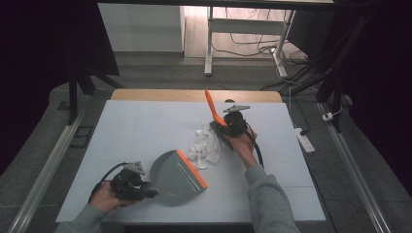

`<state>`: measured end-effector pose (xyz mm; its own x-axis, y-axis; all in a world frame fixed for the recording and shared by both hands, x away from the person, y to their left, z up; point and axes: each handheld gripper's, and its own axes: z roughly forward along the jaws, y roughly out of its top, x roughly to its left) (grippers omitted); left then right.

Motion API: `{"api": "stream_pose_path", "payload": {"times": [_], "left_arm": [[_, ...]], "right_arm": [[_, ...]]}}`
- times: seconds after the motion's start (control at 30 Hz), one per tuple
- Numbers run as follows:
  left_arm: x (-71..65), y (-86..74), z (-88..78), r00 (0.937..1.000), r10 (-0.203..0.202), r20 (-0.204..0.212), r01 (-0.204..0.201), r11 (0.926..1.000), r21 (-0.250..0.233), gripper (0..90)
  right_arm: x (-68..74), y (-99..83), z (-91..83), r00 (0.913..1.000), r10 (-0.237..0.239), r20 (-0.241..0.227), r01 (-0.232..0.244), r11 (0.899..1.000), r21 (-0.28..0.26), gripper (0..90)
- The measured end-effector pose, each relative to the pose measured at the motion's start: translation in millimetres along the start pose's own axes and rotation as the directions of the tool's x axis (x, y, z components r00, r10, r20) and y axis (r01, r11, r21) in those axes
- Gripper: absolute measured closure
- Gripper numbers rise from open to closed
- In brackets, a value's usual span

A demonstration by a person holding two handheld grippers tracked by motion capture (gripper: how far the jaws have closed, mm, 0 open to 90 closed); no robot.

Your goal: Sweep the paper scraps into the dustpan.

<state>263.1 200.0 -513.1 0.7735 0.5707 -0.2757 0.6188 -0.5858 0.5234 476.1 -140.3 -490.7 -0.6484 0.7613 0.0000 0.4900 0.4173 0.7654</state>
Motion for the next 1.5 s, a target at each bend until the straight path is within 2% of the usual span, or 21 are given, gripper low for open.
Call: {"api": "stream_pose_path", "payload": {"times": [0.57,0.8,0.97,1.27,1.5], "left_arm": [[1.3,3.3,3.4,0.9994,-0.033,-0.010,0.033,0.9993,-0.015,61.3],[1.6,4.3,4.2,0.9991,-0.040,-0.011,0.040,0.9991,-0.017,61.3],[1.4,4.8,4.5,0.9990,-0.044,-0.012,0.043,0.9989,-0.018,61.4],[2.0,5.9,5.3,0.9986,-0.052,-0.015,0.051,0.9985,-0.020,61.4],[2.1,6.8,6.2,0.9982,-0.058,-0.017,0.058,0.9981,-0.023,61.3]], "right_arm": [[18.7,0.0,1.5,0.9966,-0.065,-0.050,0.066,0.998,0.012,70.3],[35.5,-2.6,-1.6,0.9900,-0.103,-0.097,0.104,0.994,0.013,70.3],[45.8,-5.6,-3.8,0.9858,-0.134,-0.102,0.135,0.991,0.009,70.3],[56.4,-10.7,-10.3,0.9803,-0.145,-0.134,0.147,0.989,0.002,70.3],[72.6,-14.6,-15.1,0.9722,-0.160,-0.171,0.162,0.987,0.001,70.3]]}}
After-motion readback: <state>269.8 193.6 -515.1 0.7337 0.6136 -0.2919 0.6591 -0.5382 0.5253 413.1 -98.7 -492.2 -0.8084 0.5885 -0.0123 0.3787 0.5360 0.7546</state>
